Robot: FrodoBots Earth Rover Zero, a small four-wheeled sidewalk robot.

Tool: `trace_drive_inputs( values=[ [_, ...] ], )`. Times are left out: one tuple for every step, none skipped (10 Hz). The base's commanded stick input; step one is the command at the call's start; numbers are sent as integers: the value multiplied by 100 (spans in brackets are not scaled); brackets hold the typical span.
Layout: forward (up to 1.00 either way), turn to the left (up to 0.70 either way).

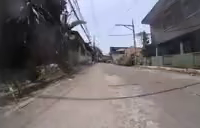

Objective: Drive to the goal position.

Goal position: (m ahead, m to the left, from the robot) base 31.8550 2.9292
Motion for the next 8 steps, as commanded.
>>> trace_drive_inputs(
  values=[
    [100, 0],
    [100, 0],
    [100, 0],
    [100, 0],
    [100, 0],
    [100, 0],
    [100, 0],
    [100, 0]
  ],
)
